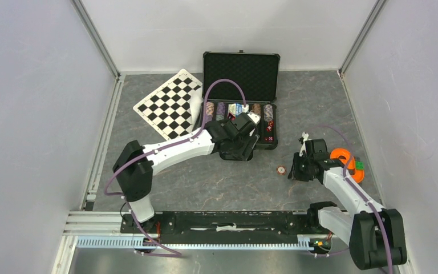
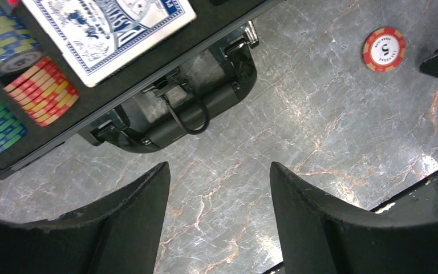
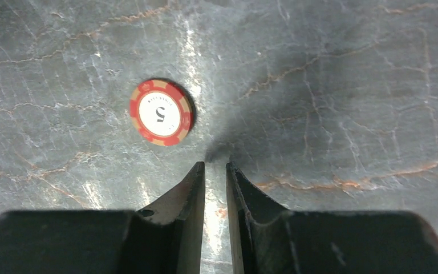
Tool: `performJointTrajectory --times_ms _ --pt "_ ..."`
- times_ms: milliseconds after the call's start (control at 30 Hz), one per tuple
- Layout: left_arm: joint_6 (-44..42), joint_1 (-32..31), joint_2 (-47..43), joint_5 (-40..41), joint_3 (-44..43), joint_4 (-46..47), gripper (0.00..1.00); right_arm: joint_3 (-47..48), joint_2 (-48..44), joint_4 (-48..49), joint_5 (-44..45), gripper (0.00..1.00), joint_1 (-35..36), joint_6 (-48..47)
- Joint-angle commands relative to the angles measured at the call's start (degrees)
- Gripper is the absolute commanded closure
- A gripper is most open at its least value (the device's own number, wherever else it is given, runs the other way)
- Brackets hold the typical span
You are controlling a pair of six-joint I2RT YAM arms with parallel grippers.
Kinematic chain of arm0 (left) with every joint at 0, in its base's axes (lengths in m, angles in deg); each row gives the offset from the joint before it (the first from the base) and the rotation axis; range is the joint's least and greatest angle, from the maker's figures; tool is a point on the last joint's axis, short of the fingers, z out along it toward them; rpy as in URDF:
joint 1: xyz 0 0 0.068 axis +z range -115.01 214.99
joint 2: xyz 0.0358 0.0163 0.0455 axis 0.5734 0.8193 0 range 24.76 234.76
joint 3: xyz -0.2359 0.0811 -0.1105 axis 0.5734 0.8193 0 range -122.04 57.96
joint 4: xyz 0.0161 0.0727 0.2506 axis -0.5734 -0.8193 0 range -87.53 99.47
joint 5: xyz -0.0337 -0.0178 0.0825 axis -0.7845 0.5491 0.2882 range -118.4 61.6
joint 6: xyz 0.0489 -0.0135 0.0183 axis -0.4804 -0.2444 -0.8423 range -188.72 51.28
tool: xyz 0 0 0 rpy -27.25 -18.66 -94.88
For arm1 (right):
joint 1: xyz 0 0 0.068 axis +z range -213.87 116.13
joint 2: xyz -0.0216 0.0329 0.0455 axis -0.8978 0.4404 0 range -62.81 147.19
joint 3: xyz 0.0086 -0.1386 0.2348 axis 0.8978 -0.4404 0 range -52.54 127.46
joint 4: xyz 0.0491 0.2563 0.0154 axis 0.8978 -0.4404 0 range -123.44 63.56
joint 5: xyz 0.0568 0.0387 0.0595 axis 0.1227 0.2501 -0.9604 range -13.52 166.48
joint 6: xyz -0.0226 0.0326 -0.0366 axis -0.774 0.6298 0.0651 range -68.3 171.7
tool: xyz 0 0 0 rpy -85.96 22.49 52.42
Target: Pack up texas hold em set
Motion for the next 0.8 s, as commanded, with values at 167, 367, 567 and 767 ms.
performJointTrajectory --times_ms 167,367,567,767 --pt "1.8 0.3 -4.0 2.0 3.1 3.9 0.28 5.5 5.2 6.2 1.0 0.72 0.7 -0.3" --pt "1.9 0.4 -4.3 2.3 4.0 4.1 0.28 4.8 9.8 8.6 -2.1 0.72 1.2 -0.8" --pt "2.2 0.5 -4.5 2.1 4.9 4.1 0.28 1.2 11.3 12.9 -6.1 0.71 5.0 2.7" --pt "3.1 0.5 -5.2 1.7 6.6 4.5 0.28 -1.6 13.0 20.4 -9.9 0.74 12.4 11.1"
